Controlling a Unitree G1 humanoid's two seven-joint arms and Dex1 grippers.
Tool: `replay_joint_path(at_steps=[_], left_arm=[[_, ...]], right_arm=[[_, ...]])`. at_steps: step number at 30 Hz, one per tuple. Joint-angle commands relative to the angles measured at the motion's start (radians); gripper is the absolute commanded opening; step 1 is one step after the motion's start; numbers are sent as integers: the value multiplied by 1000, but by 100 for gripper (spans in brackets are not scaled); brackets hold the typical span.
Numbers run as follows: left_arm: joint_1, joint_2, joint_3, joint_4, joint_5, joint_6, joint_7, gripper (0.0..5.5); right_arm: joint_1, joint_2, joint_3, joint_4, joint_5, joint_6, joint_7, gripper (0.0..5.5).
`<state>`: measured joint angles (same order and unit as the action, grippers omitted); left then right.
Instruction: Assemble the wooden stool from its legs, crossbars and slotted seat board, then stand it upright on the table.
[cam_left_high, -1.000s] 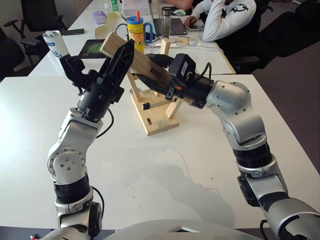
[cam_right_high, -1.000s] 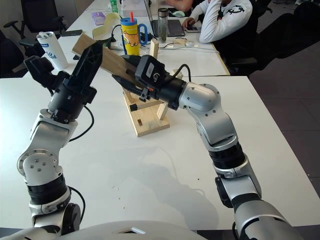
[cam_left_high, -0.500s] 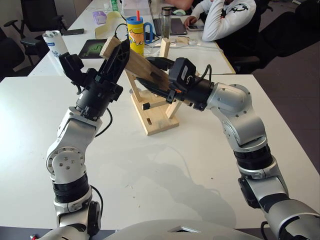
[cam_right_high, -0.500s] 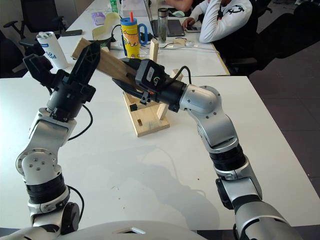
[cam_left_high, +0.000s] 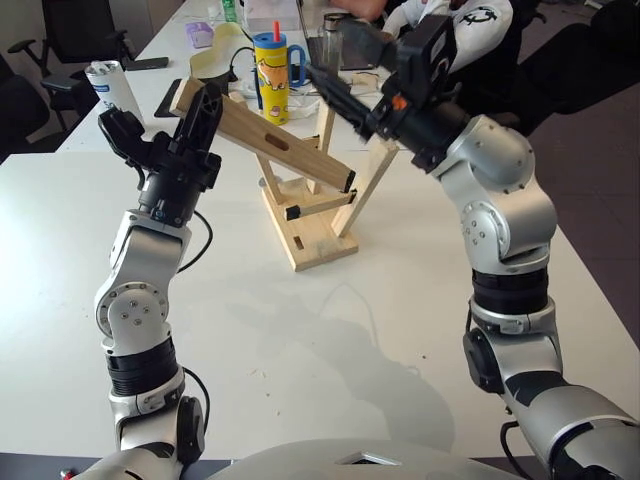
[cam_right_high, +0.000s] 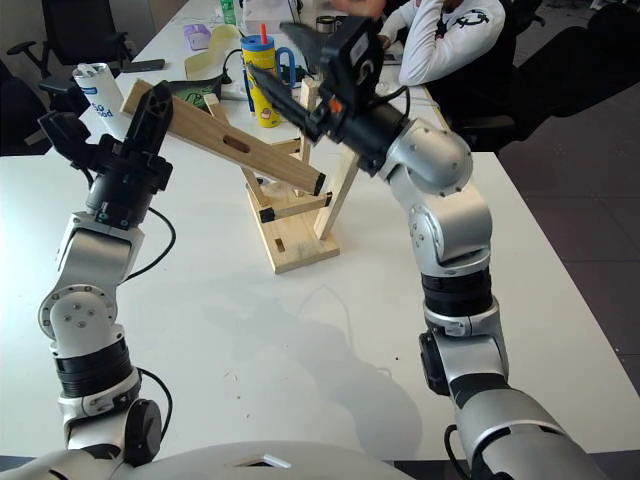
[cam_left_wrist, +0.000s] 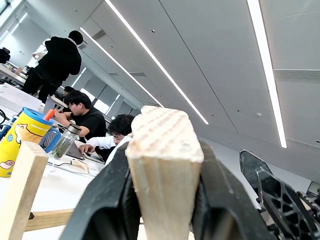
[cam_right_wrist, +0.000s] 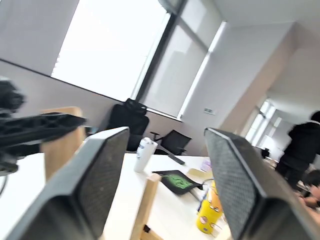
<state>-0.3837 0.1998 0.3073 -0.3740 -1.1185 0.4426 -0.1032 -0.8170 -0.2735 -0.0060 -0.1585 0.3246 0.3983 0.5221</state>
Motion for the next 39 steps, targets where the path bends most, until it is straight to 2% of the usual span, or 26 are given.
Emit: replay_joint_path(at_steps=[1,7,13,24,29,35,39], left_arm=[[-30,5,36,21,29,-36,31,104],[-10,25,52,20,94,-59,45,104],[-5,19,49,23,139,-67,47,104],[17,16,48,-1,178,-57,55,104],[13,20,56,12,204,-61,74,104],[-5,21,80,47,230,-66,112,104],[-12,-1,73,81,265,-69,145,104]], right_arm=[[23,27,-81,89,0,114,-148,282],[170,34,-41,52,-24,215,-215,282],[219,52,-11,58,-38,262,-246,282],[237,68,-16,50,-40,297,-267,120],[221,101,-45,80,-34,294,-309,115],[190,117,-141,132,-127,183,-509,110],[221,180,-157,114,-96,232,-567,107]])
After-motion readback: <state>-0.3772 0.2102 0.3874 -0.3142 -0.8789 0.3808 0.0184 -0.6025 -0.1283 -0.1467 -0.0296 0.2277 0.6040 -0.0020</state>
